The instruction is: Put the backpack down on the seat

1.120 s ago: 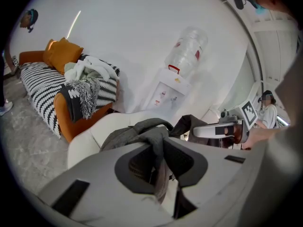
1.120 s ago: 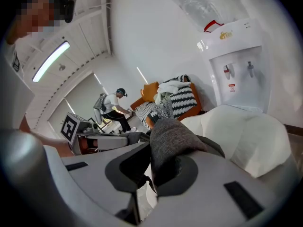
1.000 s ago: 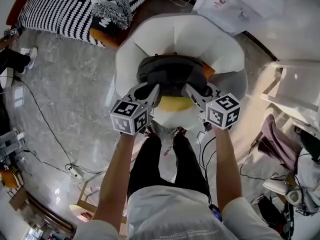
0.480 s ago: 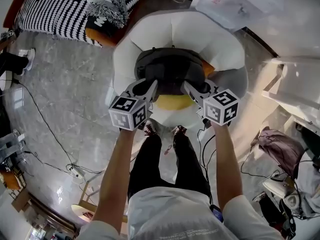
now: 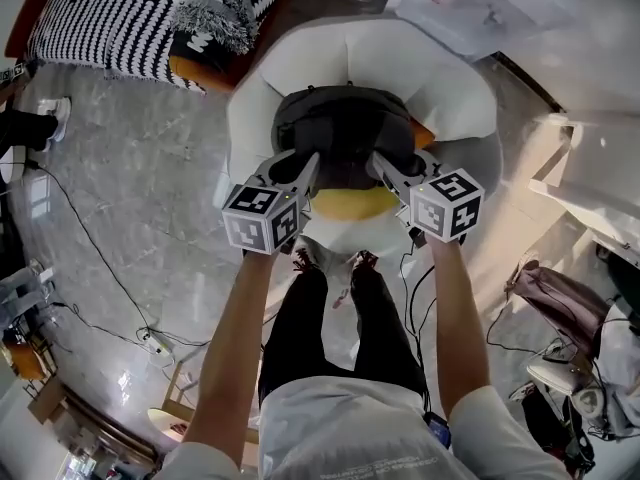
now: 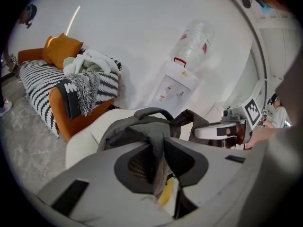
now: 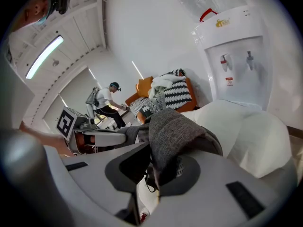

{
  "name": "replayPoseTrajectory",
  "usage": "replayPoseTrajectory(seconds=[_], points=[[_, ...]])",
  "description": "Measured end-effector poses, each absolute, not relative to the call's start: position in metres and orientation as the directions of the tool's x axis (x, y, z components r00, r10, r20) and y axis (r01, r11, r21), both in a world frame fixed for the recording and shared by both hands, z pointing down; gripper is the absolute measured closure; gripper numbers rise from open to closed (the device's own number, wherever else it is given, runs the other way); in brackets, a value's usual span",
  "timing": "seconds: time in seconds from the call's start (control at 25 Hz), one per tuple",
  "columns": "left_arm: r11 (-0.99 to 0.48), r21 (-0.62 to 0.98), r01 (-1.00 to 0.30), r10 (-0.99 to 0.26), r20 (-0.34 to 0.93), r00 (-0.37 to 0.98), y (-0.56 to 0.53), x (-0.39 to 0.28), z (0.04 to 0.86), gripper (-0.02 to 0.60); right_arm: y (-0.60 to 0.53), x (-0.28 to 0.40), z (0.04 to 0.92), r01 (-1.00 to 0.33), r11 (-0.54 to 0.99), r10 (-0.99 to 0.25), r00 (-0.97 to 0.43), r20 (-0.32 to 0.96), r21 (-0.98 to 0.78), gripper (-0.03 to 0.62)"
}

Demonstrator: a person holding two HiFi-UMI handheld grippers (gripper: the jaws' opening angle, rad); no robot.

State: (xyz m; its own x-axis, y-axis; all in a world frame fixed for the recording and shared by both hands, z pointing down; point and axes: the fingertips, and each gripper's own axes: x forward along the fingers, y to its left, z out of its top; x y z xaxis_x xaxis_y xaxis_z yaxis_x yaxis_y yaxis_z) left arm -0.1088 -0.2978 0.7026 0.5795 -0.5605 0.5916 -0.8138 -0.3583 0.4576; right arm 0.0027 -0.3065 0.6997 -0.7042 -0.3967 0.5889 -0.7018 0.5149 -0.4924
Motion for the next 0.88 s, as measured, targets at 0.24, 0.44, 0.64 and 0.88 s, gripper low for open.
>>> replayPoseTrajectory(seconds=[0.24, 0.44, 0.64, 0.88], points=[[-0.347, 0.466, -0.814, -0.552, 0.6, 0.579, -0.308, -0.11, 0.712, 0.495, -0.312, 0.002, 0.708, -0.705, 0.501, -0.386, -0.701, 0.599, -0.502, 0.557], [-0.323, 0.482, -0.814, -0.548, 0.606, 0.576, -0.315, -0.107, 0.721, 0.495, -0.318, 0.003, 0.718, -0.703, 0.516, -0.373, -0.699, 0.611, -0.489, 0.556], [-0.313, 0.482, -0.819, -0.549, 0.612, 0.57, -0.325, -0.106, 0.732, 0.495, -0.328, 0.004, 0.728, -0.705, 0.522, -0.371, -0.694, 0.617, -0.479, 0.556], [-0.317, 0.469, -0.825, -0.537, 0.628, 0.563, -0.335, -0.107, 0.741, 0.495, -0.338, 0.001, 0.74, -0.7, 0.534, -0.359, -0.695, 0.622, -0.474, 0.556]])
